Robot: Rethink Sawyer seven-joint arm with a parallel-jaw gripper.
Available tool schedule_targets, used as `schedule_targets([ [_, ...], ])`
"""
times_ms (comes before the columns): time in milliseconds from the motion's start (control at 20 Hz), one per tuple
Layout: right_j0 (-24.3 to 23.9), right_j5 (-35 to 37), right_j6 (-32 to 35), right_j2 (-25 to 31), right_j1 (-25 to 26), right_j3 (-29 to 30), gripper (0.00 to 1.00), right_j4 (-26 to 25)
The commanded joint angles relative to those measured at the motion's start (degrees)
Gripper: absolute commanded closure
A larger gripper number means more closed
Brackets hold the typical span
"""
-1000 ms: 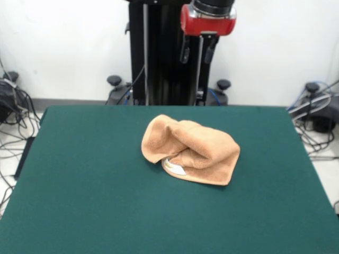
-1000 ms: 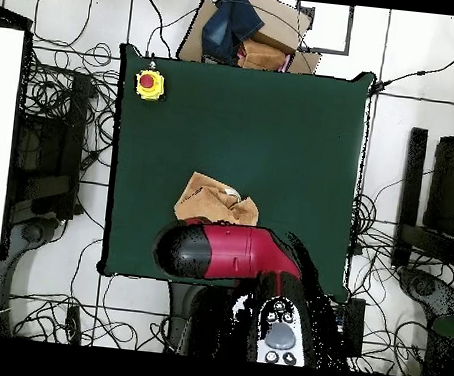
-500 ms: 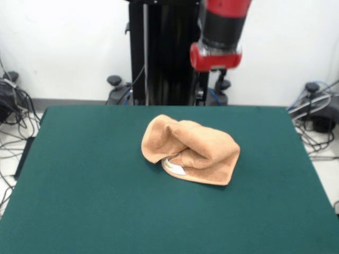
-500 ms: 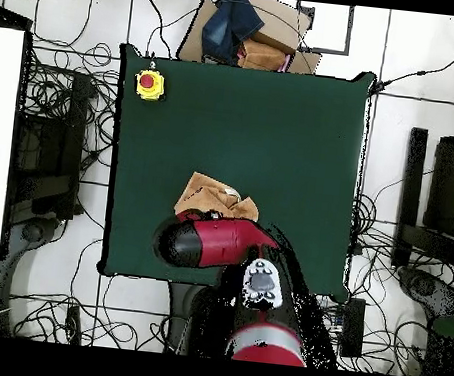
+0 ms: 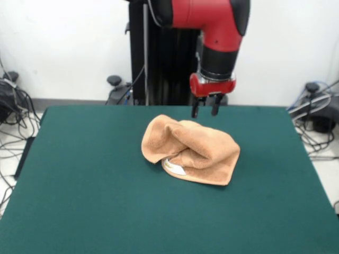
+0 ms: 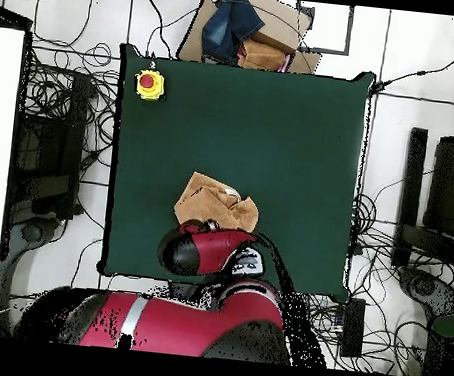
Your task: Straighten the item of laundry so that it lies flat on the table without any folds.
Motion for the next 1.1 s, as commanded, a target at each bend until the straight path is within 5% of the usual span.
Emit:
schedule_targets([
  [50, 3.29, -0.01, 4.62, -4.63, 2.39, -5.68, 0.00, -3.48],
  [350, 4.09, -0.30, 5.28, -5.11, 2.23, -5.68, 0.00, -4.17],
  [900, -0.06, 21.44, 0.03, 2.38, -8.49, -3.84, 0.00, -0.18],
  [1100, -1.34, 23.27, 0.19, 3.48, -9.70, -4.07, 0.00, -0.84],
])
